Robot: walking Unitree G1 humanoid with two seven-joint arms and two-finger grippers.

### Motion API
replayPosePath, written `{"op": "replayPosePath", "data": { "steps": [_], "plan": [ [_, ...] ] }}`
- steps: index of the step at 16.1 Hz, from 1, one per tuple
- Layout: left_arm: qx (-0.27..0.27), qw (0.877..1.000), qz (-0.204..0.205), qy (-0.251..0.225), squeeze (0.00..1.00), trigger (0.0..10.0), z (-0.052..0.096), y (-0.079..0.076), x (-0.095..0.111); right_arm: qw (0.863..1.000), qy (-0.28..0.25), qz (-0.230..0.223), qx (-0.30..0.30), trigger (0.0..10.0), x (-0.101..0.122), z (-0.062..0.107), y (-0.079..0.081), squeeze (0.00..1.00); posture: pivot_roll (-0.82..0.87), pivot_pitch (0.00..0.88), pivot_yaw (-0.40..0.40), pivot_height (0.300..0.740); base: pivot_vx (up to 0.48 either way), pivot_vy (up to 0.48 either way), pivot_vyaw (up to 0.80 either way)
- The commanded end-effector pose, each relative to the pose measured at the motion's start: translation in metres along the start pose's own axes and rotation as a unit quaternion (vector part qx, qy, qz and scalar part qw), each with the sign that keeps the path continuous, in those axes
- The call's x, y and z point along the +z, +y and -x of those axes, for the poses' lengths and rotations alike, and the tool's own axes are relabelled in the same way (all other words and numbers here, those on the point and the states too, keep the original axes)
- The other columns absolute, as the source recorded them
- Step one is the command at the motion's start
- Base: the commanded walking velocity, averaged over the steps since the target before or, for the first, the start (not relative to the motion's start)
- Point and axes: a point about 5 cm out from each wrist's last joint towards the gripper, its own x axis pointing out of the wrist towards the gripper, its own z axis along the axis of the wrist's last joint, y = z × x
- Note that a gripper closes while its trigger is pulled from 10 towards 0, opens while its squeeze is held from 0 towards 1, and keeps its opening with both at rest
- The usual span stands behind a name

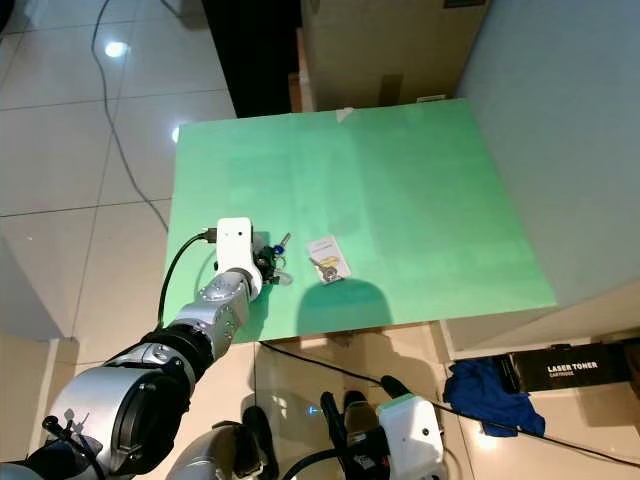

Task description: Hang keys on a hook

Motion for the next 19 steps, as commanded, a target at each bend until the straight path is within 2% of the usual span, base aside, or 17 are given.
{"op": "replayPosePath", "data": {
  "steps": [1, 5, 7, 8, 10, 11, 13, 14, 16, 18, 19],
  "plan": [
    [-0.012, 1.000, 0.009, 0.026, 0.00, 0.0, 0.002, -0.003, -0.012, 1.000, 0.013, -0.011, 0.002, 10.0, -0.003, 0.005, 0.002, 0.12, -0.49, 0.314, 0.075, 0.740, 0.000, 0.000, 0.00],
    [-0.018, 1.000, 0.004, 0.014, 0.00, 0.0, 0.001, 0.000, -0.006, 1.000, 0.008, -0.009, -0.003, 10.0, -0.003, -0.004, -0.005, 0.11, -0.46, 0.273, 0.087, 0.740, 0.000, 0.000, 0.00],
    [-0.021, 1.000, 0.011, -0.012, 0.00, 0.0, -0.001, 0.008, 0.004, 1.000, -0.018, -0.006, -0.017, 10.0, 0.004, -0.025, -0.020, 0.11, -0.39, 0.197, 0.102, 0.740, 0.000, 0.000, 0.00],
    [-0.022, 1.000, 0.012, -0.016, 0.00, 0.0, -0.001, 0.009, 0.005, 1.000, -0.022, -0.004, -0.019, 10.0, 0.006, -0.029, -0.022, 0.11, -0.39, 0.197, 0.102, 0.740, 0.000, 0.000, 0.00],
    [-0.022, 0.998, 0.034, -0.053, 0.00, 0.0, -0.003, 0.031, 0.023, 0.998, -0.058, 0.005, -0.015, 10.0, 0.020, -0.066, -0.040, 0.12, -0.29, 0.070, 0.117, 0.740, 0.000, 0.000, 0.00],
    [-0.021, 0.997, 0.036, -0.069, 0.00, 0.0, -0.003, 0.040, 0.031, 0.998, -0.069, 0.009, -0.010, 10.0, 0.025, -0.079, -0.045, 0.12, -0.25, 0.024, 0.121, 0.740, 0.000, 0.000, 0.00],
    [-0.026, 0.994, 0.027, -0.104, 0.00, 0.0, -0.002, 0.055, 0.045, 0.996, -0.083, 0.010, -0.008, 10.0, 0.033, -0.094, -0.051, 0.12, -0.22, 0.000, 0.124, 0.740, 0.000, 0.000, 0.00],
    [-0.040, 0.989, 0.007, -0.139, 0.00, 0.0, 0.001, 0.068, 0.055, 0.995, -0.094, 0.005, -0.016, 10.0, 0.039, -0.105, -0.059, 0.12, -0.19, 0.000, 0.129, 0.740, 0.000, 0.000, 0.00],
    [-0.064, 0.981, -0.018, -0.184, 0.00, 0.0, 0.008, 0.080, 0.061, 0.994, -0.100, -0.005, -0.034, 10.0, 0.042, -0.113, -0.069, 0.11, -0.15, 0.000, 0.126, 0.740, 0.000, 0.000, 0.00],
    [-0.079, 0.973, -0.047, -0.212, 0.00, 0.0, 0.017, 0.089, 0.056, 0.994, -0.099, -0.016, -0.044, 10.0, 0.039, -0.115, -0.074, 0.11, -0.12, 0.000, 0.116, 0.740, 0.000, 0.000, 0.00],
    [-0.080, 0.970, -0.064, -0.219, 0.00, 0.0, 0.040, 0.108, 0.034, 0.993, -0.101, -0.022, -0.051, 10.0, 0.037, -0.117, -0.075, 0.11, -0.10, 0.000, 0.110, 0.740, 0.000, 0.000, 0.00]
  ]
}}
